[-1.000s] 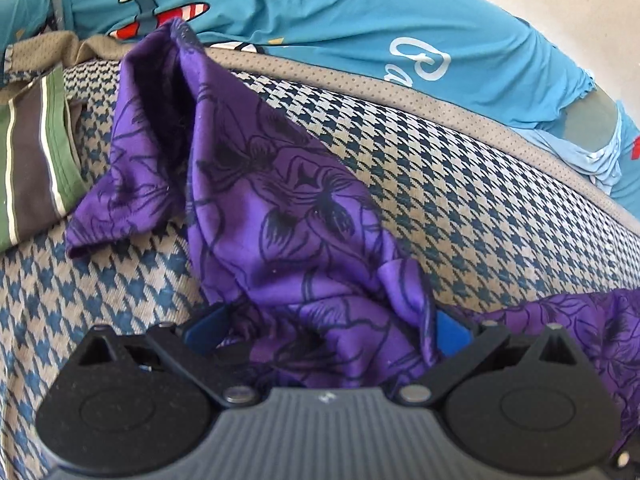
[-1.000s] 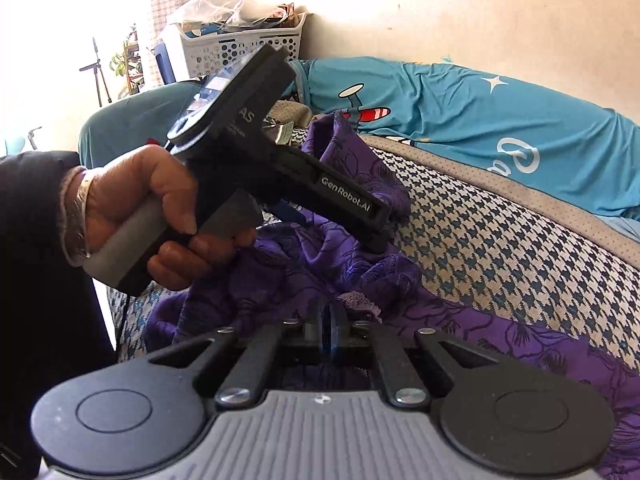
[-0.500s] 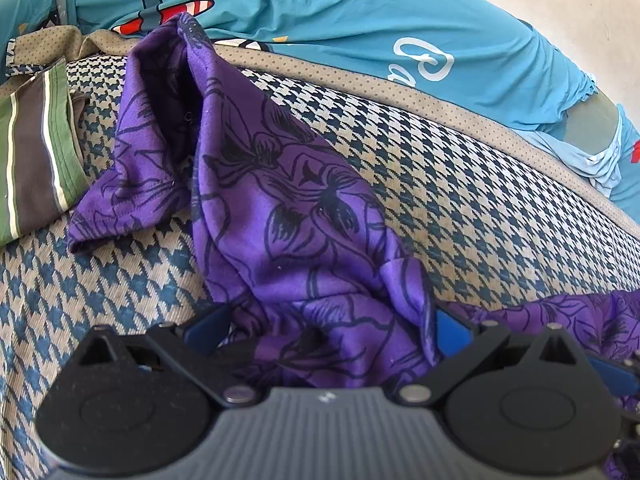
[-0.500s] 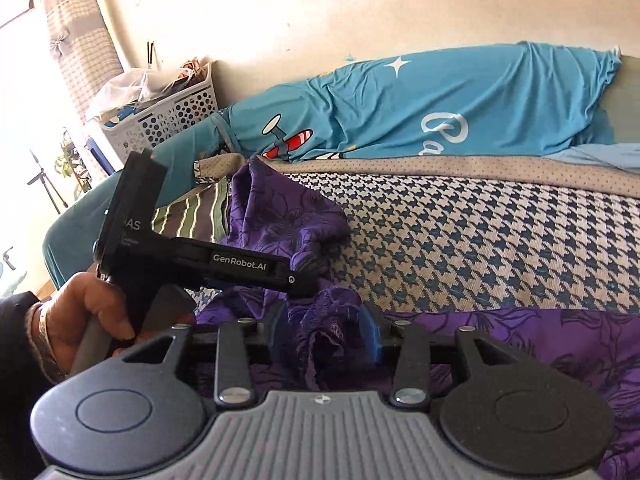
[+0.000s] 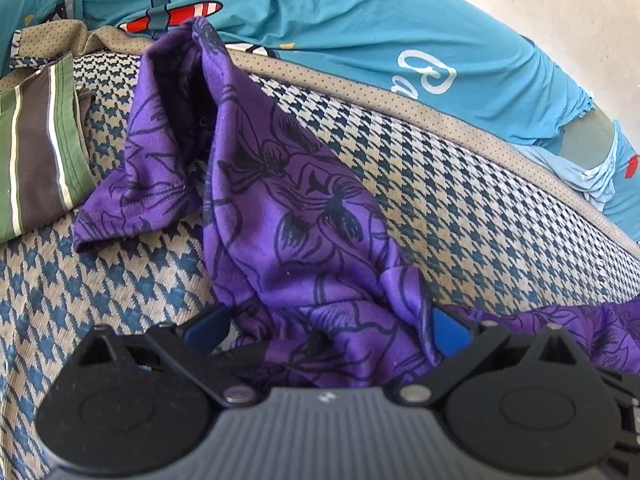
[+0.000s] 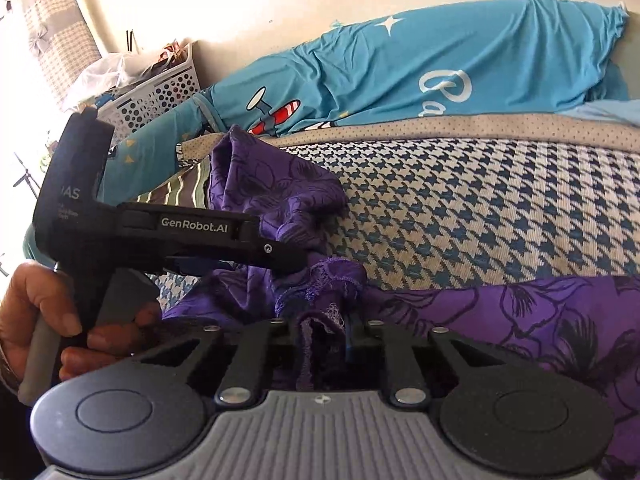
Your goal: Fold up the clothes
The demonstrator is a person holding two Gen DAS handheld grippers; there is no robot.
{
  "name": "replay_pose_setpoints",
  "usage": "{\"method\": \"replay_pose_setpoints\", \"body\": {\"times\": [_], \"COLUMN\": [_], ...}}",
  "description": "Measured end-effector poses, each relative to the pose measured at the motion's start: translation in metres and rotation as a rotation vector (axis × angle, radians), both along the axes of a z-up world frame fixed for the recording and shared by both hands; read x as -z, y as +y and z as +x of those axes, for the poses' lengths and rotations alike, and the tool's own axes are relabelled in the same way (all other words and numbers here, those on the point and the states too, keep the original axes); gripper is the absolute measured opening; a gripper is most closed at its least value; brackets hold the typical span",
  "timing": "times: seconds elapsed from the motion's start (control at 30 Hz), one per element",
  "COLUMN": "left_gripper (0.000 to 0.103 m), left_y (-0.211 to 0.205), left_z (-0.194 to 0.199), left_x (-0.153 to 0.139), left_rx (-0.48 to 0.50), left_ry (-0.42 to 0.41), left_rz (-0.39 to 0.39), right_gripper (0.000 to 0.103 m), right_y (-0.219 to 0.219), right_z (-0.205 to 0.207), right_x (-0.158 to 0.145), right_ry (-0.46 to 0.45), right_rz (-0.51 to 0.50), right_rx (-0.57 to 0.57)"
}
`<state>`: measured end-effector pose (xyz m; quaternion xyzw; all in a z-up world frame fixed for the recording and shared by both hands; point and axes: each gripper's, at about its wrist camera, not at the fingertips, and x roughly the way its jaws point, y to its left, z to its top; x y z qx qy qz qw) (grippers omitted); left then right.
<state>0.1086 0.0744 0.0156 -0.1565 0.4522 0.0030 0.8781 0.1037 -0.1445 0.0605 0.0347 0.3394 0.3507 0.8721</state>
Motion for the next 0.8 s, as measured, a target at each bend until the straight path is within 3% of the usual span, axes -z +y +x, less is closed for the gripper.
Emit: {"method": "replay_pose_setpoints", "body": {"times": [0.17,0.5,0.8], "left_gripper": [0.103,0.103,0.103], "left_y": [0.004,-0.001,-0.008], "left_z": [-0.001,-0.005,0.016], "left_x": [-0.007,-0.024,-0.019], "left_rx": [0.009,0.007,-0.017], "left_ry": [-0.025,-0.098,-0.064], "left_rz": [-0.034,-0.011,-0.071], "right_gripper": [0.01,0.009,0.009], "right_y": [-0.008,-0.001,0.009], "right_z": [0.009,0.027,0.034], "right_x": [-0.014,-0.033,-0.065], "right_ry": [-0.075,-0.217,-0.394], "right_rz": [-0.026,-0.085,-0.093], "right_rx": [0.096,0.181,0.174]}}
